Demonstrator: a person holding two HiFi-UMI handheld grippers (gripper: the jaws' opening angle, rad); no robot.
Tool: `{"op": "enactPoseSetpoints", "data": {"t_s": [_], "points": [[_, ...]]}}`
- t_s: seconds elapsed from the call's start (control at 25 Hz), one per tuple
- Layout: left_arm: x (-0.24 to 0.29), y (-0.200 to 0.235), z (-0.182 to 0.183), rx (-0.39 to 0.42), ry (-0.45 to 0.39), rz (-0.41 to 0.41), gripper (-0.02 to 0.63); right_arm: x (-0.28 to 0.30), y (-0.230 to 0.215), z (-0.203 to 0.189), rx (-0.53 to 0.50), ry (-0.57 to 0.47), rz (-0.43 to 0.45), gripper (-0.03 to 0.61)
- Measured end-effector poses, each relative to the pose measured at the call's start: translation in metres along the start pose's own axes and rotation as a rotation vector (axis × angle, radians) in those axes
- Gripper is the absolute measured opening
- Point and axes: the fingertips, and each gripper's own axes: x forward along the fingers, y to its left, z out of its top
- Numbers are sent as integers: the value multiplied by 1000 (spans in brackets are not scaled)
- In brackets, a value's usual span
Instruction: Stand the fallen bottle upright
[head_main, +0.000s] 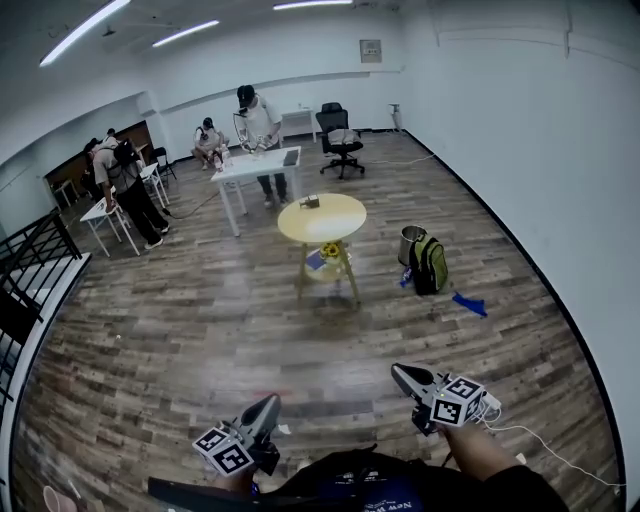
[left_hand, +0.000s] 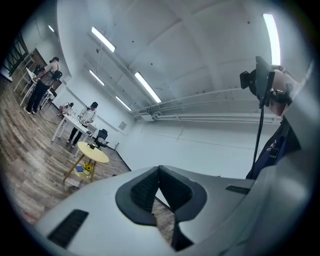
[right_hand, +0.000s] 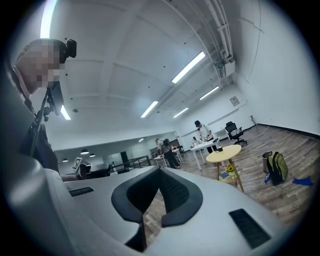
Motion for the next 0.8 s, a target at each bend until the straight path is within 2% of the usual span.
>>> {"op": "enactPoseSetpoints", "data": {"t_s": [0.48, 0.8], "points": [[-8, 177, 112, 13, 21, -111, 3, 188, 12, 18, -43, -62, -97, 10], [3, 264, 147, -12, 21, -114, 3, 274, -7, 16, -37, -38, -115, 11]]}}
